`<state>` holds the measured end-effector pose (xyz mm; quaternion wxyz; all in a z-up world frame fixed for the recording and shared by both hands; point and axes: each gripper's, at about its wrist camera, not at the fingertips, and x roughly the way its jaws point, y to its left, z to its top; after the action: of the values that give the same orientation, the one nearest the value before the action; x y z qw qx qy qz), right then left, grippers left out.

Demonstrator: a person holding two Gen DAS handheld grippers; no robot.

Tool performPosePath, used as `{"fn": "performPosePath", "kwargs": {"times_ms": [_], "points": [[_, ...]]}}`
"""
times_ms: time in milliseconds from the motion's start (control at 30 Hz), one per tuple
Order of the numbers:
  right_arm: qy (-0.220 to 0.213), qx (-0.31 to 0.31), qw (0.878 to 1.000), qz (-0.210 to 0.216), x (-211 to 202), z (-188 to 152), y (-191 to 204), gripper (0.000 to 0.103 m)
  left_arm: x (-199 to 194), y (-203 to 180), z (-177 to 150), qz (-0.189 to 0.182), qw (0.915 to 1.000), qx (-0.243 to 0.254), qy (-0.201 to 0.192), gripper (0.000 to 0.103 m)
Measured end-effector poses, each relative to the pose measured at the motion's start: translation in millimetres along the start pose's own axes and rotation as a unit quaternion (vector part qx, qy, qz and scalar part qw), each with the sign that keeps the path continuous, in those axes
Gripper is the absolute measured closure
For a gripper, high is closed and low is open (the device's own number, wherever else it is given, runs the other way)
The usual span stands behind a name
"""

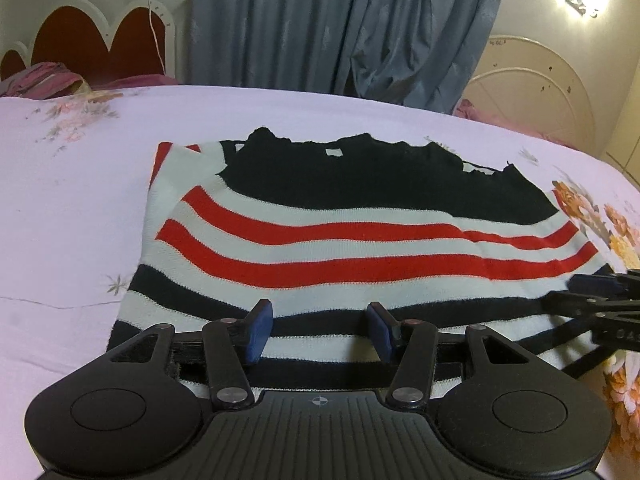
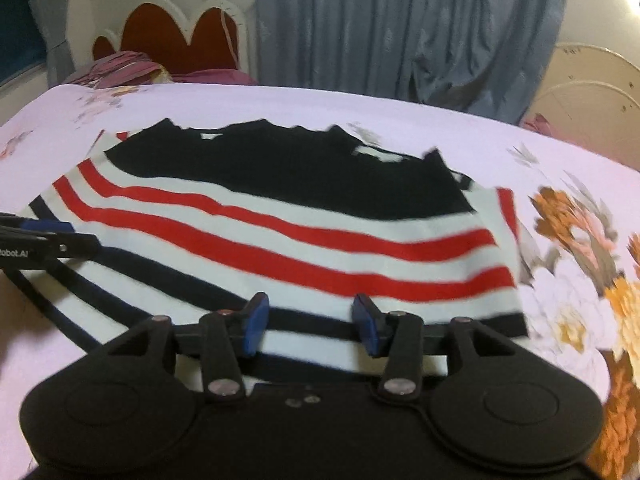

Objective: Fold small clothes
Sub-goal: 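Open both grippers and release the hem onto the folded sweater, then grasp the side edge of the folded sweater with the left gripper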

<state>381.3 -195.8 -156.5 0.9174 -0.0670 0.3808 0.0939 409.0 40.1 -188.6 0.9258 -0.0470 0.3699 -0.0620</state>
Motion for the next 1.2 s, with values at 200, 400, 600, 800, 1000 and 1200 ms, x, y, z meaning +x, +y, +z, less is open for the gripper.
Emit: {"fn": "performPosePath", "kwargs": {"times_ms": [200, 400, 600, 800, 1000, 1200], "points": [[0.019, 0.01, 0.999, -0.05, -8, -13, -8, 0.05, -1, 0, 0, -0.003, 0.9999, 0.01, 0.002, 0.051], [0.021, 0.031, 0.995, -0.091, -10, -27, -9, 0.046, -1, 3, 3, -0.012, 0.9997, 0.016, 0.013, 0.05], [0.042, 0.033, 0.992, -0.115, -10, -26, 0, 0.045, -5, 0, 6, -0.012, 0.999, 0.036, 0.021, 0.031], [0.05, 0.008, 0.99, -0.134, -4, -25, 8, 0.043, -15, 1, 7, -0.013, 0.9987, 0.037, 0.034, 0.028], [0.057, 0.017, 0.989, -0.135, -4, -23, 7, 0.043, -33, 16, 1, -0.032, 0.9975, -0.002, 0.064, 0.026], [0.033, 0.029, 0.994, -0.101, -25, -9, 14, 0.043, -54, 51, -26, -0.057, 0.9907, -0.094, 0.08, 0.024]]}}
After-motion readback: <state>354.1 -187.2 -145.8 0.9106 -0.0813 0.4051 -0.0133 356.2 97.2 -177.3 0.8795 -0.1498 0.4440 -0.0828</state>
